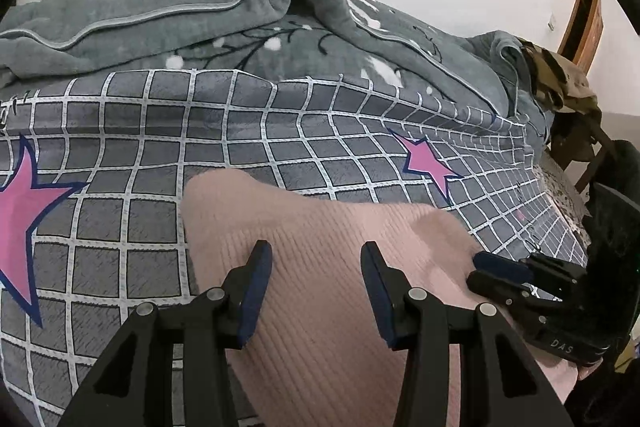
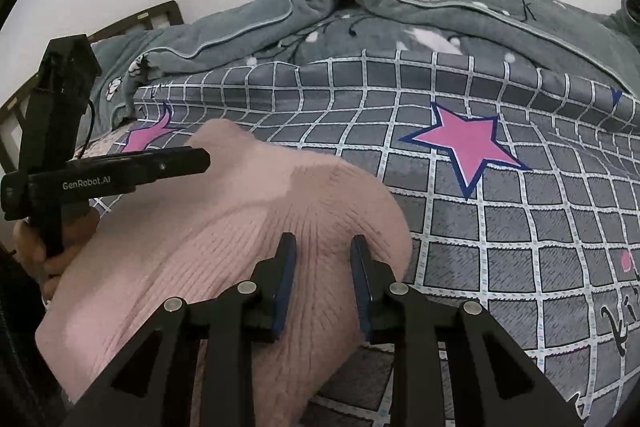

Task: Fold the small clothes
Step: 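Press the pink sweater bundle flat with the right tool while the left tool smooths it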

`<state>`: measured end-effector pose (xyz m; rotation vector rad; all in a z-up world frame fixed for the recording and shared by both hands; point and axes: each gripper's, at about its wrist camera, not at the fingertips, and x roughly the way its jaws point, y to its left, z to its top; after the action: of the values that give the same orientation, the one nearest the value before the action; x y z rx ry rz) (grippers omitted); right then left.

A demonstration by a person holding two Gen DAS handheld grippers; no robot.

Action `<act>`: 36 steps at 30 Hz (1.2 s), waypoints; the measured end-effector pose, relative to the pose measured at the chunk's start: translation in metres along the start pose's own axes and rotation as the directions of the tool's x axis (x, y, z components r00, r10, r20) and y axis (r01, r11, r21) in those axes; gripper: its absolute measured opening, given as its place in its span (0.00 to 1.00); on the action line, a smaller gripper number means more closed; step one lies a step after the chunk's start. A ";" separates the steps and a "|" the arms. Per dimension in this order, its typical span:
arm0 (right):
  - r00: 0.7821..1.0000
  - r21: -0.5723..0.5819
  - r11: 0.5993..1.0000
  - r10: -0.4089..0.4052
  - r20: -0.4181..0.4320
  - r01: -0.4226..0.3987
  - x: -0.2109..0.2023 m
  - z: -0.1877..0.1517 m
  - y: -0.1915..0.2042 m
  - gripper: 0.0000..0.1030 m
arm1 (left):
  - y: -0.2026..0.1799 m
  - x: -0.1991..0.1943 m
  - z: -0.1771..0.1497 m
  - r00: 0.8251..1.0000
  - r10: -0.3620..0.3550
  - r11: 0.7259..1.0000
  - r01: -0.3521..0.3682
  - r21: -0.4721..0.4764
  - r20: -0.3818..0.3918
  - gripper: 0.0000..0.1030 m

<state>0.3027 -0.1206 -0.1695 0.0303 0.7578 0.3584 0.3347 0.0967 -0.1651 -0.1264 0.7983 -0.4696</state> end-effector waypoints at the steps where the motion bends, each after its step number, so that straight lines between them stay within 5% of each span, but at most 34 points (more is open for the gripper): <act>1: 1.000 0.006 1.000 0.004 -0.001 -0.004 0.000 0.001 -0.001 0.26 | -0.001 -0.001 0.000 1.000 0.005 1.000 -0.005 0.001 0.002 0.43; 12: 0.996 -0.027 0.999 0.044 0.078 -0.042 -0.059 -0.016 0.020 0.31 | -0.020 -0.030 -0.013 0.997 0.075 0.997 -0.075 0.016 0.005 0.43; 17: 0.999 -0.069 0.997 -0.021 0.038 0.023 -0.064 -0.045 0.033 0.32 | -0.036 -0.043 -0.032 0.993 0.117 0.992 -0.117 0.046 0.004 0.46; 21: 1.000 -0.007 1.000 -0.009 0.020 0.009 -0.072 -0.053 0.022 0.32 | -0.048 -0.061 -0.049 0.985 0.171 0.981 -0.173 0.090 0.030 0.51; 26: 0.999 0.066 0.998 0.021 0.026 -0.023 -0.075 -0.050 0.015 0.38 | -0.041 -0.087 -0.070 0.989 0.146 0.989 -0.148 0.029 0.036 0.52; 27: 0.999 0.083 0.996 0.028 0.023 -0.030 -0.072 -0.049 0.015 0.36 | -0.039 -0.091 -0.073 0.989 0.144 0.989 -0.145 0.014 0.039 0.53; 29: 0.998 0.119 0.991 0.059 0.024 -0.062 -0.067 -0.048 0.016 0.16 | -0.033 -0.099 -0.080 0.990 0.136 0.991 -0.135 -0.018 0.043 0.53; 34: 0.985 0.113 0.990 0.070 0.158 -0.089 -0.098 -0.044 0.019 0.12 | -0.022 -0.113 -0.088 0.992 0.112 0.991 -0.107 -0.075 0.053 0.53; 36: 0.984 0.157 0.980 0.098 0.148 -0.121 -0.098 -0.045 0.011 0.13 | -0.023 -0.115 -0.090 0.993 0.109 0.991 -0.105 -0.082 0.051 0.53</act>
<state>0.2030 -0.1472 -0.1351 0.2526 0.6466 0.3930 0.1932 0.1344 -0.1455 -0.1686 0.7658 -0.3320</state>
